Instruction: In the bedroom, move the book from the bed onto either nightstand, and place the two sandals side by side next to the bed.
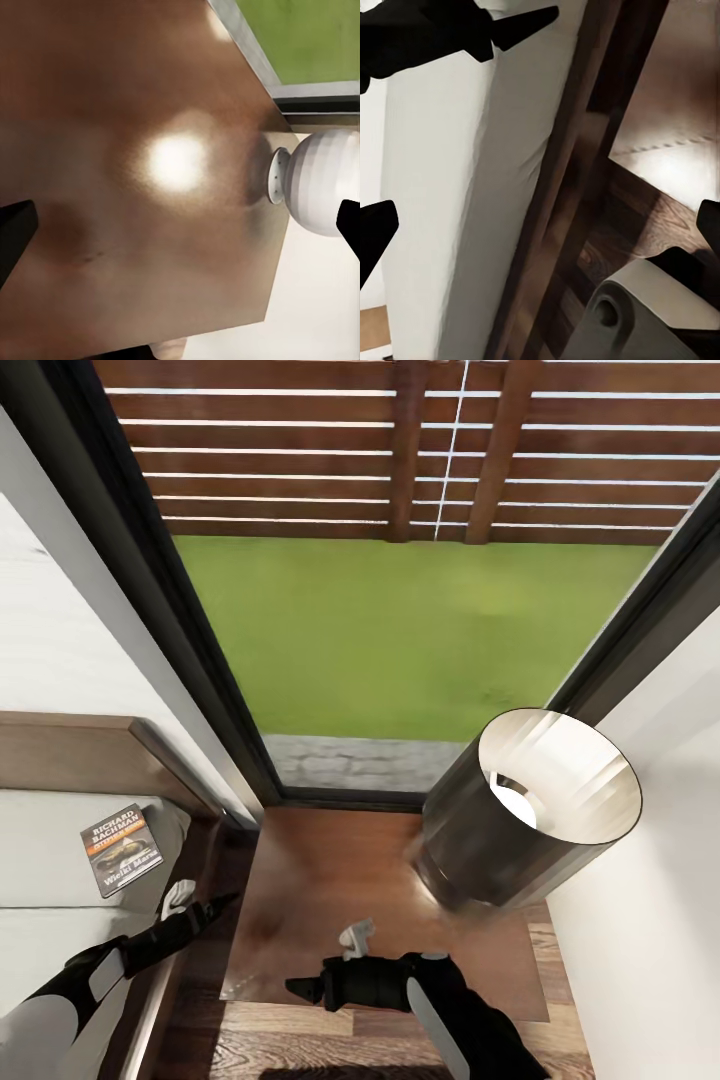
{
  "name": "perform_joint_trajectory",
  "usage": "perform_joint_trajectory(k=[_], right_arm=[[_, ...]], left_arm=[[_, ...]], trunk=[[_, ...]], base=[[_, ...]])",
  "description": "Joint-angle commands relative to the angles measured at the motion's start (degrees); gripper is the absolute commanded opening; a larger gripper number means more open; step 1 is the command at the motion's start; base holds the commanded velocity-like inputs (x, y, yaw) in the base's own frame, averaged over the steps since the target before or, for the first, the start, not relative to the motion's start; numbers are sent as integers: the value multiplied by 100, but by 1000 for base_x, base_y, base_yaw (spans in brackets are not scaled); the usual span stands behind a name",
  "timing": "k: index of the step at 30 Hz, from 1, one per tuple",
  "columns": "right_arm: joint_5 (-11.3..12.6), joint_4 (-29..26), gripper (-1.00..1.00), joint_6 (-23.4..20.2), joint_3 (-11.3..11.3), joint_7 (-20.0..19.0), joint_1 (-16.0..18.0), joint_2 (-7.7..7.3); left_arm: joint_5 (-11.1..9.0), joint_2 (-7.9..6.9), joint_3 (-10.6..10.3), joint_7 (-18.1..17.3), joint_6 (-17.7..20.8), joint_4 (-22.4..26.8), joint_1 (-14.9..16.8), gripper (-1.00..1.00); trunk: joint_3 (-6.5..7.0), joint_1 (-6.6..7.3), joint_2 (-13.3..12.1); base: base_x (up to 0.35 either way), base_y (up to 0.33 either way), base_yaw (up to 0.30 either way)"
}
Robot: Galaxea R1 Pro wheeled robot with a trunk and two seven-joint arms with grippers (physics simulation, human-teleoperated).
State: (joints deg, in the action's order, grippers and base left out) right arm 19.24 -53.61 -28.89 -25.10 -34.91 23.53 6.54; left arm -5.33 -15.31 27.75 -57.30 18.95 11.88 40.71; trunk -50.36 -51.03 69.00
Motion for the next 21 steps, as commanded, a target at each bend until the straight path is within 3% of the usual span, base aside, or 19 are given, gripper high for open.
perform_joint_trajectory(k=[1,21], right_arm=[[52,2,100,-31,-1,7,2,2],[69,11,100,165,-4,27,3,3]], left_arm=[[-56,-4,-19,-9,61,-2,4,100],[-56,2,-24,-15,65,-3,4,100]], trunk=[[-3,0,2],[-3,0,2]], base=[[0,0,0],[0,0,0]])
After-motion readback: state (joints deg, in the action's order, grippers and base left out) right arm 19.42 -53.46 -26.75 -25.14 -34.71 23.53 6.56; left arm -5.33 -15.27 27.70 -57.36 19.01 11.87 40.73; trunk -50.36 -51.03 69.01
